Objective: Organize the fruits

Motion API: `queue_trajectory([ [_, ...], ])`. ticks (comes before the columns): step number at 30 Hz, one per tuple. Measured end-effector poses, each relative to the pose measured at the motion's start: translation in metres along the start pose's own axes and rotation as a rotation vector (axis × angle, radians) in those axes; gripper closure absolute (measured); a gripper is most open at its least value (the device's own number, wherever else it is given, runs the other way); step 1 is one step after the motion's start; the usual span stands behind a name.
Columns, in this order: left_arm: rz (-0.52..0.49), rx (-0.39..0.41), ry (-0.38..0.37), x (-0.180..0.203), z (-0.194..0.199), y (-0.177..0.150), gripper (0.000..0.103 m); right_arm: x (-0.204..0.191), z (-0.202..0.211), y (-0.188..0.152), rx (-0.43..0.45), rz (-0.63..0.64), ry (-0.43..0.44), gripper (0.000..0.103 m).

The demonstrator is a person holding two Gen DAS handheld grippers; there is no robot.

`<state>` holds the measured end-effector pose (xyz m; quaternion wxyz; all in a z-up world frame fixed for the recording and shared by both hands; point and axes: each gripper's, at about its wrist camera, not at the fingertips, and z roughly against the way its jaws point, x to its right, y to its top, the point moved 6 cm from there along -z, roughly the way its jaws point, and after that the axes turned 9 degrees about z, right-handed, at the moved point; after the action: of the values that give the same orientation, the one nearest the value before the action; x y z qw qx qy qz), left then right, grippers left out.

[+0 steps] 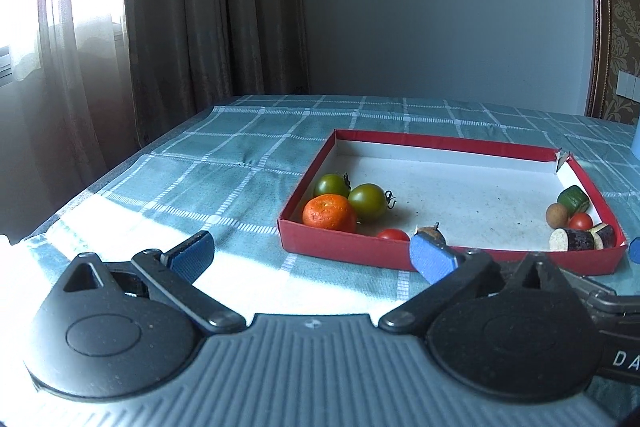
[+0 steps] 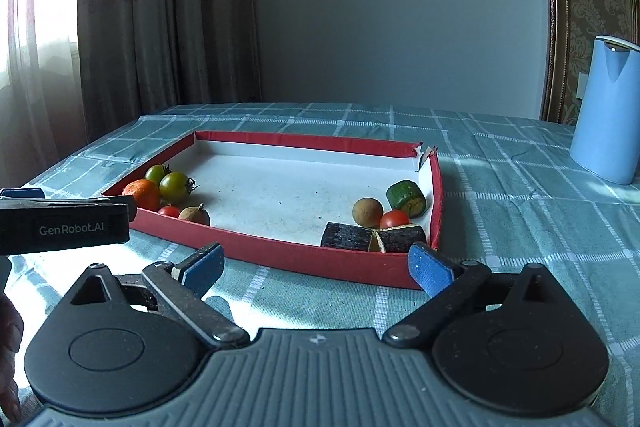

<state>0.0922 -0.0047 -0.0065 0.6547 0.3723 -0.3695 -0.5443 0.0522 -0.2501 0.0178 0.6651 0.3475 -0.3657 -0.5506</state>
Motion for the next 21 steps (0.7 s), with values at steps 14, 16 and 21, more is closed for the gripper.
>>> queue_trajectory([
  [14, 0.026, -0.001, -0.011, -0.013, 0.005, -0.005, 0.0, -0.033, -0.014, -0.001, -0.026, 0.04, 0.062, 0.004],
  [16, 0.02, 0.005, -0.008, -0.013, 0.007, -0.006, 0.0, -0.032, -0.014, -0.002, -0.027, 0.038, 0.064, 0.004],
  [21, 0.004, 0.019, -0.006, -0.01, 0.007, -0.008, 0.0, -0.032, -0.014, -0.003, -0.027, 0.035, 0.07, 0.004],
])
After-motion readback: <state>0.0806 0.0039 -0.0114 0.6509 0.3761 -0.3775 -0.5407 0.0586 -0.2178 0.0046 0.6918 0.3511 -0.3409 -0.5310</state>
